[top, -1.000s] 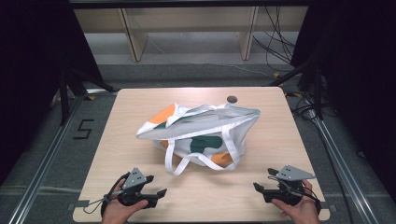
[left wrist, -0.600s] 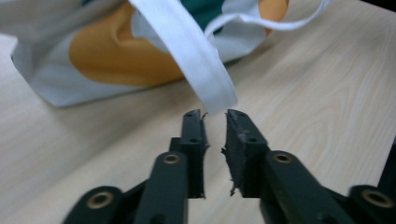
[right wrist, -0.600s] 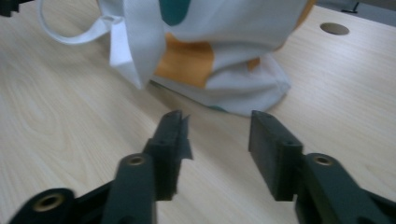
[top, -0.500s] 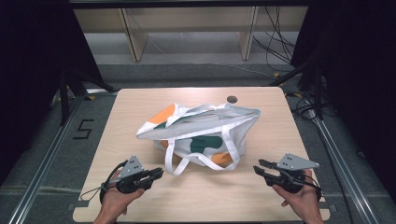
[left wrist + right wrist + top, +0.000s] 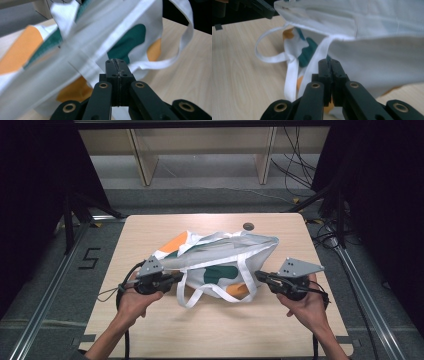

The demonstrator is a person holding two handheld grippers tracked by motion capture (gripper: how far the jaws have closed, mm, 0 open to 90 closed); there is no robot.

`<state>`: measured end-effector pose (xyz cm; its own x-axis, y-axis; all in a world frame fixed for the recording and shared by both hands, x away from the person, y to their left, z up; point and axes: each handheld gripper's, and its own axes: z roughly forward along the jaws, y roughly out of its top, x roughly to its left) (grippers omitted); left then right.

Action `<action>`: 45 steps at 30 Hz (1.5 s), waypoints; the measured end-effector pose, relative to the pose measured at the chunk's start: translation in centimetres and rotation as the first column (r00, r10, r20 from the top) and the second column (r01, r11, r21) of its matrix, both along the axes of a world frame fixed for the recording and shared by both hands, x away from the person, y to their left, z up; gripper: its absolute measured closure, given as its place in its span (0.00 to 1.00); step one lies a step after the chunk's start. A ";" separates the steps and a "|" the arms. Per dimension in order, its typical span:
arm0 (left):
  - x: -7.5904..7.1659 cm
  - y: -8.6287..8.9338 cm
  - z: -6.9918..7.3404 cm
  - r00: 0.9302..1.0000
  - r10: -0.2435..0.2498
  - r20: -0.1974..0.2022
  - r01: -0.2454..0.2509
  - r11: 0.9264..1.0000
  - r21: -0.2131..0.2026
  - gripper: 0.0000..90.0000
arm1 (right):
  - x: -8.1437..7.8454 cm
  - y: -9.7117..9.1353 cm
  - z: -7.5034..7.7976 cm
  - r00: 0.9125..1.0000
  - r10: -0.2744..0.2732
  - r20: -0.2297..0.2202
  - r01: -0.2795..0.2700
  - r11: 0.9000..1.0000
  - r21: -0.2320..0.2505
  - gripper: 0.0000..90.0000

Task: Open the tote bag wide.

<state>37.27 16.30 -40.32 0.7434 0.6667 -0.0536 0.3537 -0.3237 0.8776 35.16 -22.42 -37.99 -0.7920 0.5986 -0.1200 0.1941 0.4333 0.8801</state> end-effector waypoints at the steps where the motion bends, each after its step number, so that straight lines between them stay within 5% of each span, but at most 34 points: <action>1: 0.0 0.0 0.0 1.000 0.000 0.000 0.000 1.000 0.000 0.99 | 0.0 0.0 0.0 1.000 0.000 0.000 0.000 1.000 0.000 0.99; 8: 3.1 -1.4 1.5 1.000 0.020 -0.006 -0.020 0.999 0.033 0.99 | 3.2 3.1 2.8 1.000 0.009 0.022 -0.007 0.999 -0.054 0.99; 12: 4.5 -1.9 1.6 1.000 0.009 -0.016 -0.008 0.997 0.079 0.99 | 4.7 4.2 3.1 1.000 0.000 -0.003 0.000 0.996 -0.086 0.99; 22: 7.5 -3.0 1.5 0.999 0.043 -0.032 -0.040 0.996 0.084 0.99 | 8.3 6.9 3.3 0.998 -0.070 0.009 0.070 0.976 -0.205 0.99; 24: 9.2 -3.4 1.8 0.997 0.070 -0.029 -0.067 0.994 0.092 0.99 | 9.9 7.8 2.5 0.994 -0.111 -0.019 0.102 0.956 -0.275 0.99; 26: 9.6 -3.4 1.8 0.997 0.067 -0.036 -0.064 0.994 0.090 0.99 | 10.5 8.0 2.3 0.992 -0.124 -0.017 0.114 0.951 -0.286 0.99; 28: 10.7 -3.6 1.8 0.995 0.090 -0.038 -0.086 0.990 0.113 0.99 | 12.0 8.3 1.4 0.988 -0.154 -0.030 0.136 0.934 -0.331 0.99; 30: 12.4 -3.8 1.1 0.991 0.114 -0.070 -0.105 0.987 0.119 0.99 | 12.8 8.7 0.4 0.982 -0.178 -0.058 0.143 0.915 -0.376 0.99; 32: 13.3 -3.8 0.6 0.987 0.123 -0.102 -0.111 0.987 0.116 0.99 | 13.5 8.9 -0.4 0.979 -0.190 -0.077 0.145 0.907 -0.396 0.98; 35: 14.3 -3.7 -0.2 0.979 0.128 -0.156 -0.117 0.990 0.075 0.99 | 14.1 9.0 -1.2 0.976 -0.191 -0.105 0.135 0.909 -0.394 0.99; 36: 15.0 -3.6 -0.7 0.974 0.133 -0.183 -0.123 0.990 0.065 0.99 | 14.4 8.9 -2.1 0.974 -0.167 -0.152 0.099 0.921 -0.377 1.00; 37: 15.3 -3.5 -0.9 0.970 0.139 -0.199 -0.129 0.990 0.063 0.99 | 14.2 8.8 -2.2 0.972 -0.173 -0.161 0.101 0.920 -0.380 1.00; 38: 15.6 -3.5 -1.2 0.967 0.143 -0.208 -0.134 0.989 0.060 0.99 | 14.0 8.7 -2.6 0.972 -0.174 -0.156 0.110 0.929 -0.353 1.00; 45: 16.9 -3.6 -1.4 0.954 0.186 -0.235 -0.164 0.980 0.110 0.99 | 11.4 8.5 -3.1 0.952 -0.070 -0.298 -0.052 0.922 -0.384 1.00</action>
